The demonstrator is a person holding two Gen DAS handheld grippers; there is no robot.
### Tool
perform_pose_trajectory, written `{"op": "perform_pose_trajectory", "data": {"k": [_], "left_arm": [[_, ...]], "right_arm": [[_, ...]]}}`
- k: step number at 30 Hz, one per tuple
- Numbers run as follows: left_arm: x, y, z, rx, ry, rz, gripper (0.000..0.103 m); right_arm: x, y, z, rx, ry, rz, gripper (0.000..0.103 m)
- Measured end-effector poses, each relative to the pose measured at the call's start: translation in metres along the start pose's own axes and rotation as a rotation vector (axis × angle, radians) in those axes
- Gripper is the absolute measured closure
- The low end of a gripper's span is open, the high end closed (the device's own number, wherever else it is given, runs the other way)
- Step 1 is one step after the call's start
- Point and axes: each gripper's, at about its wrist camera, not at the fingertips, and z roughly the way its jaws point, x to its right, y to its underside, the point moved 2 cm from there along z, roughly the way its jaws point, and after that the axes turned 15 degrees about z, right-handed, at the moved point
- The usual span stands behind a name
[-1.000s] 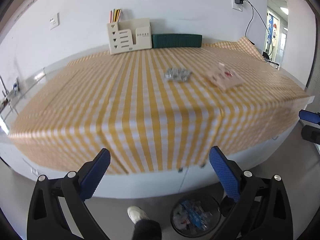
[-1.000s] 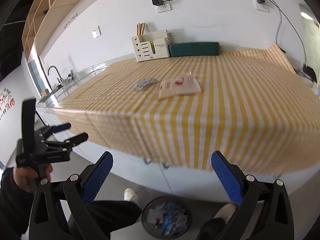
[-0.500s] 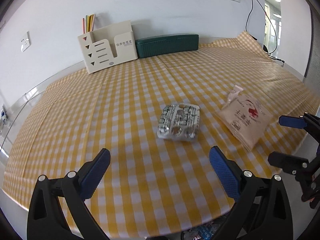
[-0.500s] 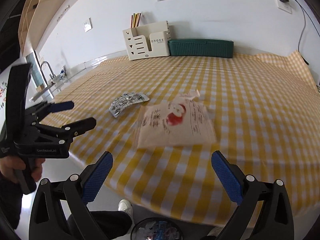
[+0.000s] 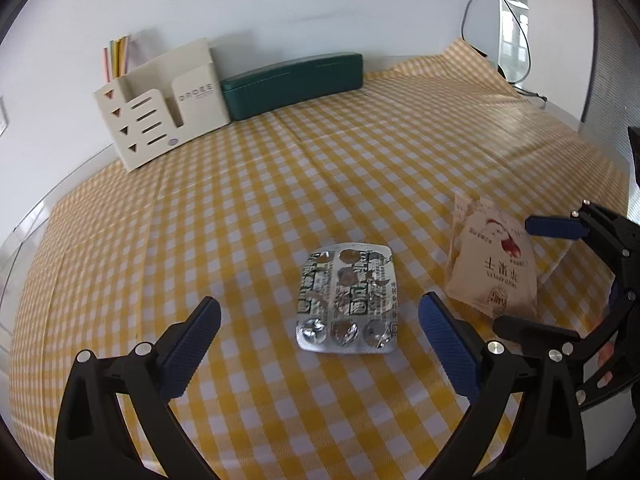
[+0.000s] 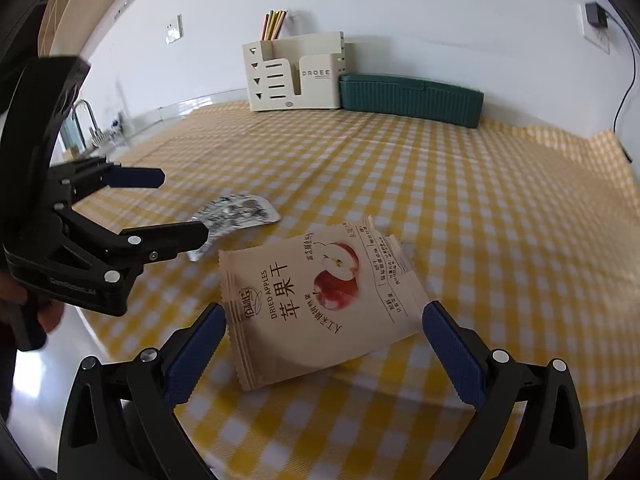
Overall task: Collect trash
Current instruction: 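Grasp the pill blister pack with the left tool while the right tool grasps the dried-apple bag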
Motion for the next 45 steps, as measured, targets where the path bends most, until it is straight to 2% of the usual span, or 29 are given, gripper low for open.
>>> {"op": "perform_pose_trajectory", "data": {"k": [1, 3, 6, 9, 11, 16, 18, 19, 20, 21, 23, 25, 31, 33, 34, 36, 37, 40, 42, 45], "left_arm": [[0.001, -0.002, 0.003, -0.004, 0.007, 0.009, 0.004], [0.003, -0.006, 0.010, -0.012, 0.034, 0.027, 0.004], [0.006, -0.008, 0.018, -0.022, 0.070, 0.041, 0.005], [0.010, -0.011, 0.026, -0.025, 0.094, 0.058, 0.005], [0.010, -0.011, 0.028, -0.025, 0.108, 0.053, 0.005], [0.001, -0.011, 0.036, -0.021, 0.166, 0.003, 0.018], [-0.001, -0.012, 0.037, -0.015, 0.152, 0.001, 0.027], [-0.002, -0.012, 0.037, -0.012, 0.152, 0.001, 0.029], [-0.003, -0.011, 0.036, -0.008, 0.147, 0.000, 0.036], [-0.004, -0.011, 0.036, -0.007, 0.143, -0.001, 0.042], [-0.006, -0.010, 0.034, -0.006, 0.138, -0.003, 0.047], [-0.006, -0.009, 0.034, -0.005, 0.142, -0.003, 0.047], [-0.010, -0.004, 0.028, -0.004, 0.128, -0.028, 0.047], [-0.014, -0.001, 0.023, 0.006, 0.109, -0.038, 0.047], [-0.017, 0.001, 0.020, 0.010, 0.104, -0.045, 0.047], [-0.023, 0.003, 0.016, 0.018, 0.098, -0.064, 0.047], [-0.027, 0.005, 0.012, 0.022, 0.094, -0.072, 0.047], [-0.033, 0.008, 0.004, 0.036, 0.085, -0.089, 0.047], [-0.034, 0.010, -0.002, 0.046, 0.088, -0.105, 0.047], [-0.032, 0.012, -0.008, 0.056, 0.086, -0.110, 0.047]], "right_arm": [[0.003, 0.000, -0.001, 0.003, 0.004, 0.003, 0.007], [0.013, -0.004, -0.001, 0.009, 0.020, 0.027, 0.029], [0.027, -0.008, -0.002, 0.016, 0.019, 0.061, 0.047], [0.033, -0.011, -0.002, 0.009, 0.021, 0.067, 0.054], [0.037, -0.014, -0.002, 0.006, 0.014, 0.080, 0.054], [0.044, -0.020, 0.000, -0.003, -0.002, 0.113, 0.054], [0.046, -0.024, -0.001, 0.001, -0.011, 0.150, 0.038], [0.046, -0.026, -0.003, 0.009, -0.005, 0.156, 0.019], [0.045, -0.029, -0.004, 0.020, 0.000, 0.162, 0.011], [0.043, -0.032, -0.005, 0.025, -0.003, 0.166, 0.011], [0.039, -0.038, -0.004, 0.023, -0.011, 0.178, 0.010], [0.034, -0.045, 0.003, 0.018, -0.003, 0.186, 0.009], [0.017, -0.061, 0.045, -0.050, 0.117, 0.161, 0.010], [0.018, -0.061, 0.050, -0.060, 0.135, 0.164, 0.029], [0.019, -0.060, 0.050, -0.062, 0.136, 0.164, 0.030], [0.020, -0.059, 0.048, -0.060, 0.149, 0.150, 0.044], [0.021, -0.059, 0.047, -0.058, 0.155, 0.142, 0.046], [0.021, -0.059, 0.036, -0.044, 0.127, 0.146, 0.066], [0.020, -0.058, 0.025, -0.029, 0.109, 0.146, 0.088], [0.022, -0.054, 0.016, -0.029, 0.098, 0.150, 0.090]]}}
